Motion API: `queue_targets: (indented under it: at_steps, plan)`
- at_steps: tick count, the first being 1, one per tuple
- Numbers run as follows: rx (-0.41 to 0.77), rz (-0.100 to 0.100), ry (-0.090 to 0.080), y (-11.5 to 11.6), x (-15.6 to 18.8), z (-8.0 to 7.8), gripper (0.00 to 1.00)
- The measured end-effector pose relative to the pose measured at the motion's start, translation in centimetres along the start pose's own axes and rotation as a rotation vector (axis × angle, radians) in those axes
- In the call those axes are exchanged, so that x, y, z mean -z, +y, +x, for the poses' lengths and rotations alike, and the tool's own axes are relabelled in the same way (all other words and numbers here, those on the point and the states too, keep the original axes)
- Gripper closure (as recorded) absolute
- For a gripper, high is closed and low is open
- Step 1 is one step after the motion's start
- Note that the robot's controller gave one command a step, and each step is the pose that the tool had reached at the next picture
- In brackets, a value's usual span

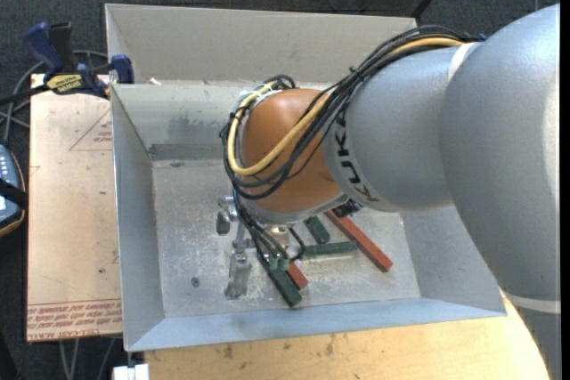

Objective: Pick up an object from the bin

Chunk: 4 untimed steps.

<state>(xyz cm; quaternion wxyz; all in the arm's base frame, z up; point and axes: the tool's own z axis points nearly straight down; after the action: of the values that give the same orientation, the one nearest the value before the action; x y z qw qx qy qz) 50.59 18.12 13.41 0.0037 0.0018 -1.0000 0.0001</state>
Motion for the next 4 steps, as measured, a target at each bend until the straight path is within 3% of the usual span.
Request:
queue_targets:
  at_steps: [1, 2, 3, 4]
  plan:
    - [0.003, 0.0, -0.009, -4.0, 2.3, 0.0, 0.0]
    - [0.625, 0.001, -0.004, -7.3, -5.9, 0.3, 0.0]
    - [0.523, 0.005, -0.015, -12.5, -0.6, -4.2, 0.0]
    - [0.292, 0.001, -0.018, -15.5, -5.9, 1.8, 0.0]
